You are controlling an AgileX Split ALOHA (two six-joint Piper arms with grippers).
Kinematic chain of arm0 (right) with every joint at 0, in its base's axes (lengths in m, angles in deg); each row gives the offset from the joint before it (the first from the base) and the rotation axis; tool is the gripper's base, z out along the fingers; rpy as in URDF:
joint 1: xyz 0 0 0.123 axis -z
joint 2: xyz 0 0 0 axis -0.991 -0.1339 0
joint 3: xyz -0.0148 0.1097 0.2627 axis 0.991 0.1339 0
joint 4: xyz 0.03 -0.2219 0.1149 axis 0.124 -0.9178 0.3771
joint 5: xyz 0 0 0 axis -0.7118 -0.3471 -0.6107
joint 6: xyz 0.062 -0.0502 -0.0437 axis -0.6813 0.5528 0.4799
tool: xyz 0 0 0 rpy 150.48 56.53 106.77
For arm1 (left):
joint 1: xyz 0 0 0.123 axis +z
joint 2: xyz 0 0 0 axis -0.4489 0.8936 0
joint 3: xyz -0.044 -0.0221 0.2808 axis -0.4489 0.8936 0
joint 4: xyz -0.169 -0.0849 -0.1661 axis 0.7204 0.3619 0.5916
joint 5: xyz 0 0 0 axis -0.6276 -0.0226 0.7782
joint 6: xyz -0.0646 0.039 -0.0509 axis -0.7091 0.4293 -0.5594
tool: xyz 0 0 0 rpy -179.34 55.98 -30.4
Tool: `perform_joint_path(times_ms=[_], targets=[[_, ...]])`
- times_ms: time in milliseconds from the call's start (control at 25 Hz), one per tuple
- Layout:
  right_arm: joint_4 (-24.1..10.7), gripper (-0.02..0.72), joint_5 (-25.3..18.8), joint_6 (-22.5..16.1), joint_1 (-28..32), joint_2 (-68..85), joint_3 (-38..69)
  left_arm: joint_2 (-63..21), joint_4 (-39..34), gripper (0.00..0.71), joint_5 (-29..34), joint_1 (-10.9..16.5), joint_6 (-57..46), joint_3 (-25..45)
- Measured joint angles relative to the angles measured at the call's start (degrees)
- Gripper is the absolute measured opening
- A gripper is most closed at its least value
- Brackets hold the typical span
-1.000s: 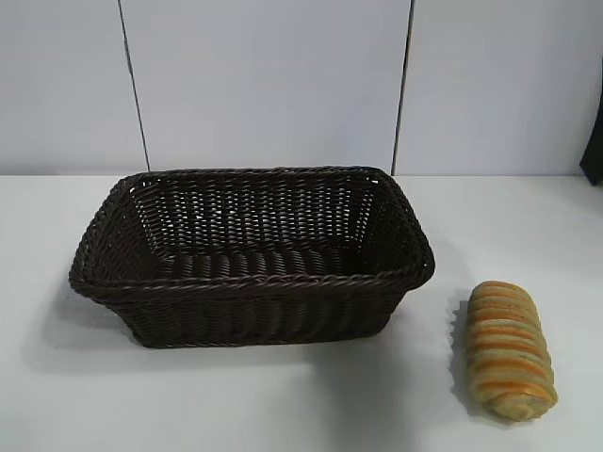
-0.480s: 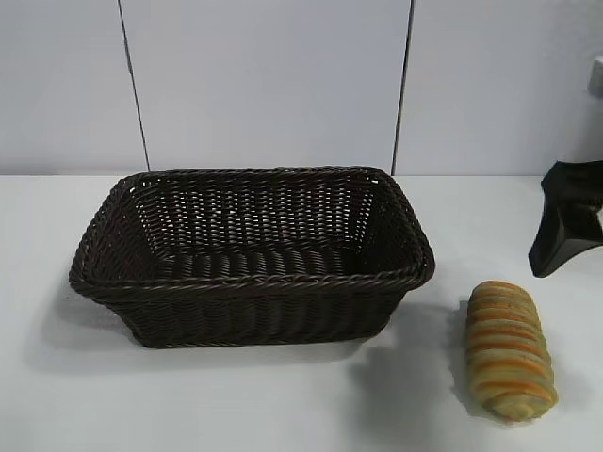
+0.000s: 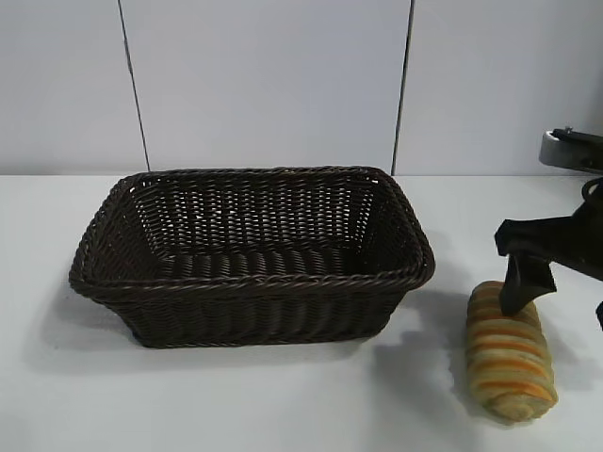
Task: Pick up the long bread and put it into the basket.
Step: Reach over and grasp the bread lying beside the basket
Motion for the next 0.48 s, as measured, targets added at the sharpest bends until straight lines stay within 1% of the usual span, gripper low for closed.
perform_joint_path(times_ms=[200,240,360,480], targets=[[0.3,0.063,0.6,-1.7,0.0,-0.4,-0.1,0.0,0.0,0.695,0.0,0.0,0.0,0.0],[0.3,0.040,0.0,-1.7,0.0,-0.2,-0.3,0.0,0.0,0.695,0.0,0.0,0.0,0.0],[0.3,0.012,-4.1,-1.8,0.0,1.3,-2.6,0.0,0.0,0.695,0.0,0.0,0.0,0.0],[0.1,0.010,-8.8,-1.8,0.0,4.4,-7.2,0.0,0.0,0.695,0.0,0.0,0.0,0.0]])
